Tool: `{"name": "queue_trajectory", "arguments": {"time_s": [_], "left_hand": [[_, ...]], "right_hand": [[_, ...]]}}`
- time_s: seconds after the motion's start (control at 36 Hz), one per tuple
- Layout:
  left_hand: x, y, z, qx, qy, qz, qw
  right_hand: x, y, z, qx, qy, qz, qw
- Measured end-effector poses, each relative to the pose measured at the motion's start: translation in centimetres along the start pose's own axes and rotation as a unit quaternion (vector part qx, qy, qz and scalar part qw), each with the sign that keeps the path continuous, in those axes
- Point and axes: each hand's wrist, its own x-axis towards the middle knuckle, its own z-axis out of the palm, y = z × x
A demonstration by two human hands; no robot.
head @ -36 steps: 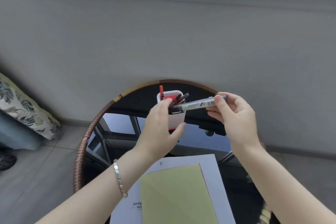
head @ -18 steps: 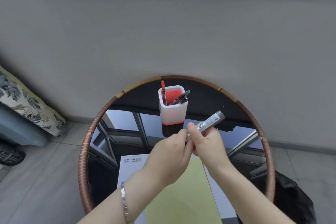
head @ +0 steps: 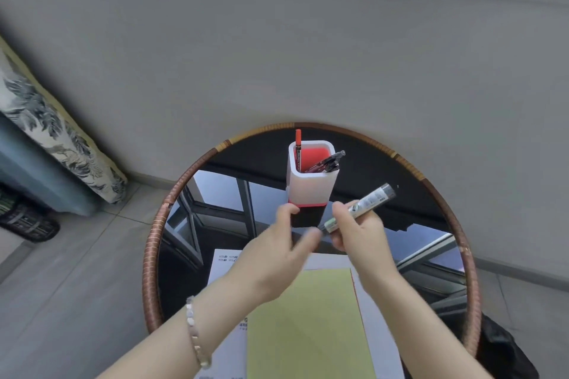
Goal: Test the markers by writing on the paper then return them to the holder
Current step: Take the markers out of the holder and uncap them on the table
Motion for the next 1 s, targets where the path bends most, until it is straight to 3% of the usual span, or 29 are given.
{"name": "queue_trajectory", "arguments": {"time_s": [0.11,0.19,0.31,0.44,0.64,0.86,1.0], "left_hand": [[-0.3,-2.6,-1.5,-0.120,0.082,-0.104,0.984],[-0.7,-5.4,-2.0,-0.192,0.124,-0.177,0.957],[-1.1,-7.9,-2.0,-0.213,0.160,-0.218,0.939],[-0.8,-8.6,-1.9,-0.210,0.187,-0.218,0.935],[1.2,-8.6,-0.8,-0.088,0.183,-0.181,0.962],[3.2,-8.7,0.2,0.002,0.168,-0.190,0.967],[3.3,-9.3,0.5,0.039,0.167,-0.182,0.968]], "right_hand": [[1.8,-0.6,-0.8,-0.158,-0.079,0.037,0.983],[2.8,-0.1,0.0,-0.300,-0.188,0.067,0.933],[4.6,1.8,3.1,-0.408,-0.232,0.019,0.883],[7.1,2.7,7.4,-0.421,-0.148,-0.042,0.894],[7.6,5.1,9.5,-0.468,-0.103,-0.055,0.876],[5.2,3.9,5.2,-0.369,-0.058,-0.071,0.925],[4.3,1.1,1.2,-0.295,0.051,-0.127,0.946]]}}
